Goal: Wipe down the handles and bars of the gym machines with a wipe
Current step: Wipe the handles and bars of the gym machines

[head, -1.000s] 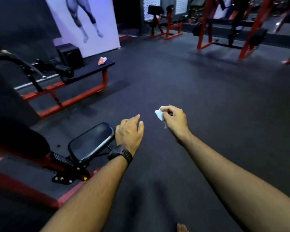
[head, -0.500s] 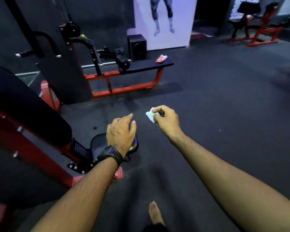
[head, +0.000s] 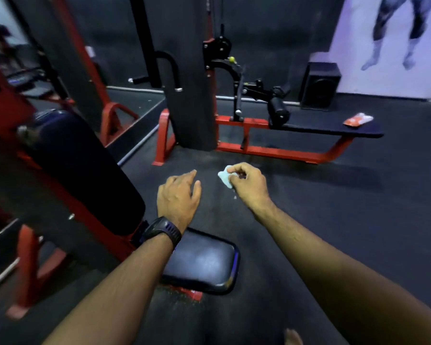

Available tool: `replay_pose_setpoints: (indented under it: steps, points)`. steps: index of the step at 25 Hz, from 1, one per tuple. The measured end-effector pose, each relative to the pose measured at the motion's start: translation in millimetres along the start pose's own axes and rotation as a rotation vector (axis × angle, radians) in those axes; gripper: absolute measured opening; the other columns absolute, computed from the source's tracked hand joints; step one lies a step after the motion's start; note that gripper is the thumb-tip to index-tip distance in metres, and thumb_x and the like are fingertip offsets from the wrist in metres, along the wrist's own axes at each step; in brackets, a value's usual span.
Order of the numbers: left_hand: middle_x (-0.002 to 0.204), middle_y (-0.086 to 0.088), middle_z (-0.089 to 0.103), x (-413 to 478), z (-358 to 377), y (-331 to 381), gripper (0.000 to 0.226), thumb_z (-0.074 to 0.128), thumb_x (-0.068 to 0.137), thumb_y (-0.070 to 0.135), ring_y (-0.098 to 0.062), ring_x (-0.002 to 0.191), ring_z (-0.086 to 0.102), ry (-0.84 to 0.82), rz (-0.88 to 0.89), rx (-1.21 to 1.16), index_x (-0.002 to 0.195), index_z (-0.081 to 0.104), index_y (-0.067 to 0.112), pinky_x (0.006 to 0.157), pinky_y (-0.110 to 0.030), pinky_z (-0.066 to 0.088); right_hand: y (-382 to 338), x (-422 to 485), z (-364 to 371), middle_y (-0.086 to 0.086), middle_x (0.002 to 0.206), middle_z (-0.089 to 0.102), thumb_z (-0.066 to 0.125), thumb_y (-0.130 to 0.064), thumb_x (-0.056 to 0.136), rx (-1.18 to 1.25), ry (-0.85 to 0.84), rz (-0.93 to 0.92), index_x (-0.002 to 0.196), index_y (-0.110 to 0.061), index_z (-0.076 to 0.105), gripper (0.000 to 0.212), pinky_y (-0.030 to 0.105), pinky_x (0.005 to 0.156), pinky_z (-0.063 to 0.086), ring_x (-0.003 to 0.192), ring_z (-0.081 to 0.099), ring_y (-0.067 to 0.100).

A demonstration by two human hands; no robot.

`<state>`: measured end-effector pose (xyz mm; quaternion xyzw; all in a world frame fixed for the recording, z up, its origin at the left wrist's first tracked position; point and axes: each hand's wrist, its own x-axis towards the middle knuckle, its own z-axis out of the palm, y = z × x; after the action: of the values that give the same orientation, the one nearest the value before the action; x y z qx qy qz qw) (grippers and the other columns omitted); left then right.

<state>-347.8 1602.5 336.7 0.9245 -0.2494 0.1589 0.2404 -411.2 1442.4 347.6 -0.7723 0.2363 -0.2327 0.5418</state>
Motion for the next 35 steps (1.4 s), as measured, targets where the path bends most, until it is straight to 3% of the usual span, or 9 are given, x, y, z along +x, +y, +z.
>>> replay_pose_setpoints:
  steps: [6, 12, 15, 18, 20, 23, 25, 29, 35]
  points:
    - [0.127, 0.001, 0.065, 77, 44, 8, 0.039, 0.053, 0.097, 0.031, -0.026, 0.118, 0.055, 0.144, -0.341, 0.127, 0.133, 0.059, 0.019, 0.095, -0.04, 0.04, 15, 140, 17, -0.014, 0.089, 0.068, 0.062, -0.009, 0.081, 0.025, -0.298, -0.089, 0.088, -0.026, 0.07, 0.019, 0.035, 0.079, 0.057, 0.075, 0.065, 0.015]
    - [0.122, -0.001, 0.068, 144, 71, 7, 0.037, 0.057, 0.094, 0.032, -0.027, 0.11, 0.06, 0.222, -0.466, 0.276, 0.128, 0.063, 0.019, 0.09, -0.04, 0.045, 10, 253, 51, -0.006, 0.095, 0.072, 0.064, -0.011, 0.081, 0.09, -0.489, -0.139, 0.081, -0.03, 0.068, 0.019, 0.036, 0.078, 0.057, 0.078, 0.067, 0.016]
    - [0.118, -0.002, 0.07, 197, 94, -6, 0.036, 0.06, 0.093, 0.031, -0.027, 0.107, 0.061, 0.3, -0.511, 0.299, 0.126, 0.065, 0.018, 0.089, -0.039, 0.045, 13, 315, 82, -0.006, 0.09, 0.072, 0.068, -0.018, 0.082, 0.149, -0.515, -0.149, 0.086, -0.024, 0.071, 0.007, 0.034, 0.061, 0.058, 0.072, 0.067, 0.015]
    - [0.114, -0.003, 0.07, 263, 121, -21, 0.035, 0.061, 0.092, 0.029, -0.028, 0.106, 0.06, 0.313, -0.478, 0.314, 0.124, 0.065, 0.017, 0.087, -0.04, 0.045, 8, 380, 110, 0.007, 0.086, 0.071, 0.065, -0.016, 0.086, 0.213, -0.506, -0.141, 0.089, -0.015, 0.07, 0.006, 0.023, 0.045, 0.052, 0.052, 0.059, 0.005]
    - [0.117, -0.001, 0.069, 318, 137, -33, 0.035, 0.059, 0.093, 0.031, -0.027, 0.108, 0.059, 0.306, -0.47, 0.3, 0.125, 0.065, 0.018, 0.088, -0.04, 0.044, 0, 429, 125, 0.006, 0.092, 0.07, 0.063, -0.011, 0.087, 0.179, -0.495, -0.189, 0.097, -0.01, 0.07, 0.011, 0.009, 0.047, 0.045, 0.052, 0.058, -0.004]
    - [0.118, 0.0, 0.069, 407, 152, -52, 0.035, 0.06, 0.092, 0.03, -0.027, 0.106, 0.06, 0.331, -0.424, 0.3, 0.124, 0.065, 0.018, 0.087, -0.041, 0.045, -22, 508, 145, 0.002, 0.107, 0.068, 0.065, -0.012, 0.088, 0.136, -0.483, -0.318, 0.104, -0.008, 0.069, 0.016, -0.002, 0.055, 0.037, 0.08, 0.06, 0.001]
    - [0.115, 0.001, 0.07, 453, 158, -67, 0.036, 0.059, 0.091, 0.032, -0.028, 0.103, 0.061, 0.358, -0.401, 0.326, 0.123, 0.066, 0.018, 0.085, -0.041, 0.047, -33, 551, 162, -0.002, 0.108, 0.067, 0.065, -0.015, 0.089, 0.137, -0.47, -0.345, 0.106, -0.011, 0.07, 0.019, -0.002, 0.059, 0.039, 0.092, 0.06, 0.008]
    - [0.114, 0.002, 0.07, 552, 179, -109, 0.035, 0.058, 0.09, 0.032, -0.027, 0.101, 0.062, 0.405, -0.364, 0.367, 0.121, 0.067, 0.018, 0.083, -0.041, 0.048, -50, 643, 223, 0.001, 0.11, 0.07, 0.062, -0.009, 0.088, 0.111, -0.423, -0.524, 0.11, -0.012, 0.071, 0.025, 0.012, 0.088, 0.045, 0.102, 0.063, 0.012]
    - [0.133, -0.006, 0.061, 661, 201, -160, 0.042, 0.056, 0.093, 0.031, -0.027, 0.116, 0.055, 0.487, -0.339, 0.394, 0.13, 0.061, 0.014, 0.088, -0.043, 0.048, -96, 748, 285, 0.0, 0.096, 0.068, 0.062, -0.015, 0.094, 0.149, -0.362, -0.866, 0.107, -0.012, 0.072, 0.016, 0.011, 0.082, 0.043, 0.09, 0.059, 0.009]
